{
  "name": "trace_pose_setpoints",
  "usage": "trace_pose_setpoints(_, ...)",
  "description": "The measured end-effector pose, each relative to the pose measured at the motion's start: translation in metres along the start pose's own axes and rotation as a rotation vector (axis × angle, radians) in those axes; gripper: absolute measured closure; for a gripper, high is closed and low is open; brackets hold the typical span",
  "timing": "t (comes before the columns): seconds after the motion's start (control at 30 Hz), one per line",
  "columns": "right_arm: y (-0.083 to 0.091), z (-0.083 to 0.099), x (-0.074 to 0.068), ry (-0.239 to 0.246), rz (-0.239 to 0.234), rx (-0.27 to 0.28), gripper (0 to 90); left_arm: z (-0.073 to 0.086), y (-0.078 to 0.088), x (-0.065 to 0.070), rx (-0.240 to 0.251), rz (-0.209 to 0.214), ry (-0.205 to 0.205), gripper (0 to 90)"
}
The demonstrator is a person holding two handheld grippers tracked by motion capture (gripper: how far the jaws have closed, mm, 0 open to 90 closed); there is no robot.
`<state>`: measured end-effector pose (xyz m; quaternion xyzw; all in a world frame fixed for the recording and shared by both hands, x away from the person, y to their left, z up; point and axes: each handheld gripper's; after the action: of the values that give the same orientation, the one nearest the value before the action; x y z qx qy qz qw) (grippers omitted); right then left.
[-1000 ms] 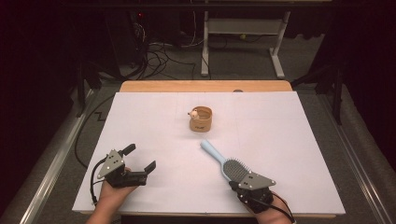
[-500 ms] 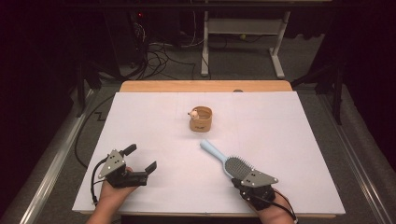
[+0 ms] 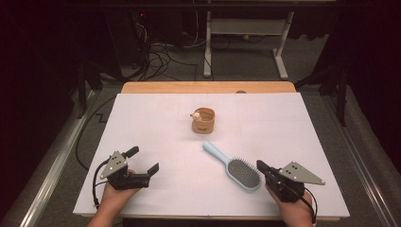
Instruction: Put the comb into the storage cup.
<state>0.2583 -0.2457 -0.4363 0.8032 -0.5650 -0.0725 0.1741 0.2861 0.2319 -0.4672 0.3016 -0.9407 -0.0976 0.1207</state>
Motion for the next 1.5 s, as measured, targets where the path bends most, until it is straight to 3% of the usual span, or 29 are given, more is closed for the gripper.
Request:
trace_pose_setpoints(0.13, -0.005, 0.006, 0.020, -0.066, 0.057, -0.008, 82.5, 0.000, -0.001, 0.001, 0.003, 0.003, -0.003, 0.0)
trace_pose_setpoints(0.33, -0.009, 0.013, 0.037, -0.136, 0.062, -0.019, 61.2, 0.000, -0.002, 0.001, -0.008, 0.011, -0.015, 0.0)
trace_pose_setpoints(0.43, -0.009, 0.014, 0.039, -0.143, 0.063, -0.003, 49.1, 0.000, -0.002, 0.002, -0.006, 0.008, -0.019, 0.0)
trace_pose_setpoints(0.63, -0.013, 0.016, 0.037, -0.109, 0.037, 0.015, 21.5, 0.000, -0.001, 0.002, 0.004, -0.006, -0.021, 0.0)
trace_pose_setpoints(0.83, -0.016, 0.015, 0.034, -0.135, 0.007, 0.026, 0.1, 0.000, -0.001, 0.001, 0.003, -0.003, -0.017, 0.0)
trace_pose_setpoints(1.0, -0.015, 0.014, 0.033, -0.153, -0.013, 0.040, 0.2, 0.001, -0.002, 0.001, 0.000, 0.001, -0.019, 0.0)
trace_pose_setpoints(1.27, -0.012, 0.010, 0.027, -0.106, -0.018, 0.057, 0.2, 0.001, -0.001, 0.000, -0.002, 0.002, -0.015, 0.0)
trace_pose_setpoints(1.5, -0.011, 0.005, 0.013, -0.045, -0.064, 0.061, 0.2, 0.001, -0.002, 0.000, -0.009, 0.000, -0.016, 0.0)
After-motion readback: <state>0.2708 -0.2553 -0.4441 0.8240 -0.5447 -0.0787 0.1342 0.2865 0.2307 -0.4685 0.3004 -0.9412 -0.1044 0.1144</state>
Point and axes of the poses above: each handheld gripper's, and its own axes: y roughly backward along the jaws, z roughly out of its underside, x roughly to its right, and after that the axes turned 13 degrees about z, right-handed
